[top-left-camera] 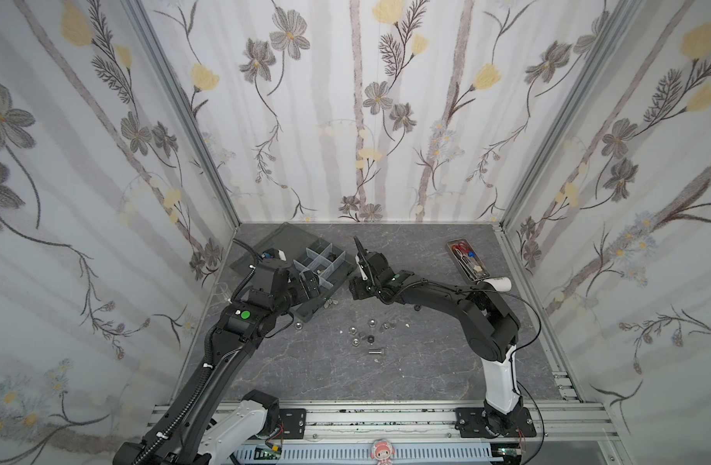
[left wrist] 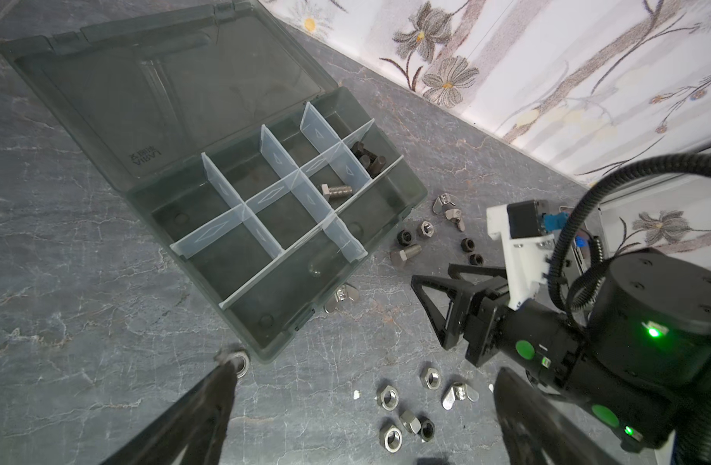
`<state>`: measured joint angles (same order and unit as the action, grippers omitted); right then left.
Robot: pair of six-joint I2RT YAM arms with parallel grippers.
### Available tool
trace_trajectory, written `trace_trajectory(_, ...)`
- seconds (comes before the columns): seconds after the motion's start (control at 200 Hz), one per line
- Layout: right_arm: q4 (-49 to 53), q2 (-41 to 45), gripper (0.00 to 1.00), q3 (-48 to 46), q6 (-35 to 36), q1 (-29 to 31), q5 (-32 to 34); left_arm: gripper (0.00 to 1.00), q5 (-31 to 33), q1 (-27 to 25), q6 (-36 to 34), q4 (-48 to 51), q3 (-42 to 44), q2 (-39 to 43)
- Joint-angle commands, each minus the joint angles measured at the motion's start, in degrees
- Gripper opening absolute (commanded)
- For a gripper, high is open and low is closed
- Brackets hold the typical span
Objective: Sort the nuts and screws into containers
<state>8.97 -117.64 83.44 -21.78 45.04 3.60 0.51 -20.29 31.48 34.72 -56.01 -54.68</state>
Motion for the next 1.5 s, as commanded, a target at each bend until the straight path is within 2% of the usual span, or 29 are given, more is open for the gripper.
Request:
trace_trajectory(0.0,1.37,-2.82,0.77,2.96,0.95,0.05,0.92,1.0,-0.15,-0.01,0.7,-0.17,1.52,2.05)
trace_trajectory(0.19,2.11,-6.8,0.69,6.68,1.47,-0.56,-0.03,1.0,0.41,-0.05,0.44,1.12,2.84,4.49)
trace_trajectory(0.649,4.07,-13.26,0.7,12.85,2.54,-2.23,-1.28,1.0,1.45,-0.01,-0.95,3.66,1.43,5.66)
trace_trajectory(0.904,5.08,-15.46,0.65,14.99,2.99,-2.58,-1.66,1.0,2.34,-0.01,-1.41,4.25,1.21,5.49)
trace_trajectory(1.069,6.29,-15.54,0.59,15.33,3.4,-2.67,-1.44,1.0,2.56,-0.01,-1.6,4.72,0.25,5.41)
trace_trajectory(1.339,8.46,-14.55,0.59,15.17,3.94,-2.24,0.47,1.0,2.06,-0.01,-1.36,4.57,-0.42,5.04)
trace_trajectory(1.499,9.75,-14.61,0.67,15.09,3.68,-1.84,1.79,1.0,1.68,-0.02,-1.23,4.48,-0.11,5.12)
